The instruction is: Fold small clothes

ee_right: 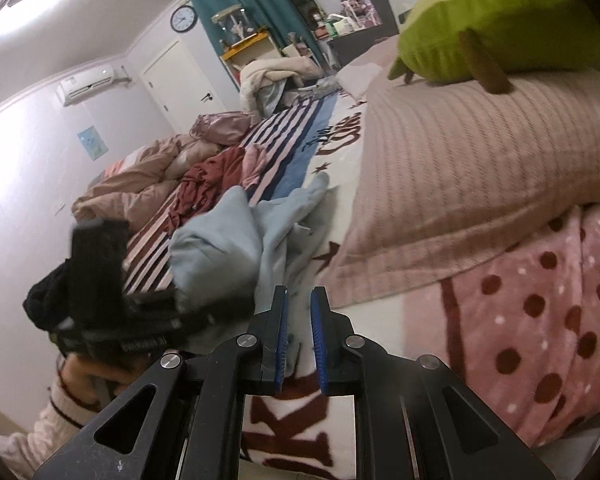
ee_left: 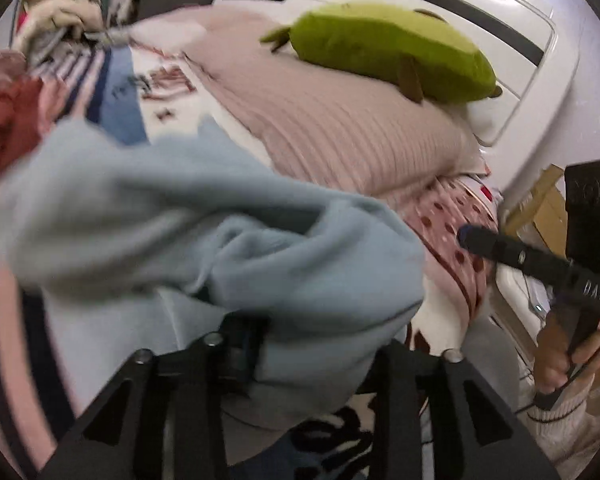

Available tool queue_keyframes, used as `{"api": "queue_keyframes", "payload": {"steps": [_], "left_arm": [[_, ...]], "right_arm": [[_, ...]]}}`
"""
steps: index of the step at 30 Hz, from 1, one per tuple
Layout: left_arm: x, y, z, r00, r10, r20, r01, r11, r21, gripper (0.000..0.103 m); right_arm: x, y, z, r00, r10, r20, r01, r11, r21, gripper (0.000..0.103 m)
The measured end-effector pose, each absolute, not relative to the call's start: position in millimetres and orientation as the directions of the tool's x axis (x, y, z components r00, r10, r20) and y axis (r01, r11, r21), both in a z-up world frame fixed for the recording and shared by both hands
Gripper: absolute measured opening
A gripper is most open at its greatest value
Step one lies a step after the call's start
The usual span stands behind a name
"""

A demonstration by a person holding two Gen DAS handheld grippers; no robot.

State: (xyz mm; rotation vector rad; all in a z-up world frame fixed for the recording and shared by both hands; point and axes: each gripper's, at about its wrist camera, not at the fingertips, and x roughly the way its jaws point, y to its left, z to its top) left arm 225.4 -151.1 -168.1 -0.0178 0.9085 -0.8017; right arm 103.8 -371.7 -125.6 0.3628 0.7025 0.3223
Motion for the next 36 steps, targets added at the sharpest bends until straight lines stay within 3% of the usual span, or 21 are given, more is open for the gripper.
{"api": "queue_keyframes", "payload": {"steps": [1,2,3,5,8,11,14,17,19,21,22,26,29,31,33,35,36], "left_arm": [[223.8,-146.8,-167.8,0.345,-0.650,-0.677,0.616,0.701,-0.360,0.038],[222.6,-143.8,-165.7,0.331,-0.672,-0.663,0.616,0.686,-0.387,0.048],[220.9,-138.0,-162.5,0.301,-0.707,-0.640,0.617,0.656,-0.435,0.059],[213.3,-131.9,-154.1,0.265,-0.753,-0.603,0.625,0.610,-0.487,0.066],[191.8,-118.8,-141.0,0.296,-0.743,-0.601,0.638,0.622,-0.455,0.067],[174.1,-94.9,-130.1,0.368,-0.706,-0.605,0.606,0.675,-0.421,0.067],[164.6,-68.5,-124.7,0.469,-0.631,-0.618,0.543,0.758,-0.363,0.067],[163.6,-43.7,-125.7,0.529,-0.571,-0.627,0.476,0.812,-0.338,0.067],[164.8,-26.3,-128.9,0.559,-0.550,-0.620,0.441,0.831,-0.339,0.067],[167.2,-11.8,-132.2,0.586,-0.529,-0.613,0.411,0.847,-0.338,0.067],[170.1,-6.6,-133.6,0.599,-0.519,-0.610,0.398,0.854,-0.336,0.067],[181.0,9.6,-142.2,0.622,-0.502,-0.600,0.360,0.865,-0.350,0.067],[184.2,18.8,-145.6,0.636,-0.514,-0.575,0.359,0.857,-0.368,0.067],[185.1,24.7,-147.0,0.645,-0.511,-0.568,0.355,0.859,-0.370,0.067],[186.6,30.3,-146.7,0.655,-0.505,-0.562,0.348,0.862,-0.369,0.067],[188.2,36.7,-146.7,0.668,-0.494,-0.557,0.336,0.867,-0.367,0.067],[189.3,39.2,-146.3,0.673,-0.491,-0.553,0.331,0.869,-0.369,0.067]], "right_arm": [[104.4,-373.5,-126.6,0.718,0.404,-0.567,-0.161,0.889,0.429,0.008],[103.8,-373.8,-127.3,0.717,0.404,-0.568,-0.160,0.889,0.430,0.008],[104.9,-373.9,-127.7,0.716,0.402,-0.571,-0.157,0.889,0.429,0.013],[108.3,-371.1,-125.9,0.713,0.413,-0.566,-0.169,0.886,0.432,0.022],[116.6,-359.0,-116.6,0.718,0.431,-0.547,-0.210,0.883,0.420,0.030],[126.4,-335.1,-102.1,0.714,0.464,-0.524,-0.279,0.876,0.394,0.047],[132.2,-305.2,-93.0,0.700,0.494,-0.516,-0.358,0.868,0.345,0.047],[138.2,-270.8,-95.9,0.688,0.451,-0.568,-0.388,0.891,0.236,0.042],[134.1,-255.0,-106.6,0.698,0.373,-0.611,-0.382,0.916,0.123,0.034],[131.7,-254.6,-121.3,0.700,0.288,-0.653,-0.334,0.941,0.057,0.011],[133.8,-258.2,-128.8,0.692,0.247,-0.679,-0.300,0.953,0.041,0.007],[142.3,-285.5,-163.0,0.609,0.152,-0.779,-0.181,0.982,0.050,0.007],[144.3,-287.6,-158.5,0.594,0.162,-0.788,-0.182,0.981,0.064,0.007],[147.2,-284.4,-133.9,0.620,0.178,-0.764,-0.198,0.978,0.067,0.012],[153.0,-276.3,-108.7,0.658,0.205,-0.725,-0.232,0.971,0.065,0.042],[164.0,-260.4,-87.2,0.681,0.243,-0.691,-0.295,0.954,0.045,0.060],[169.8,-249.6,-83.0,0.674,0.257,-0.692,-0.328,0.944,0.031,0.060]]}}
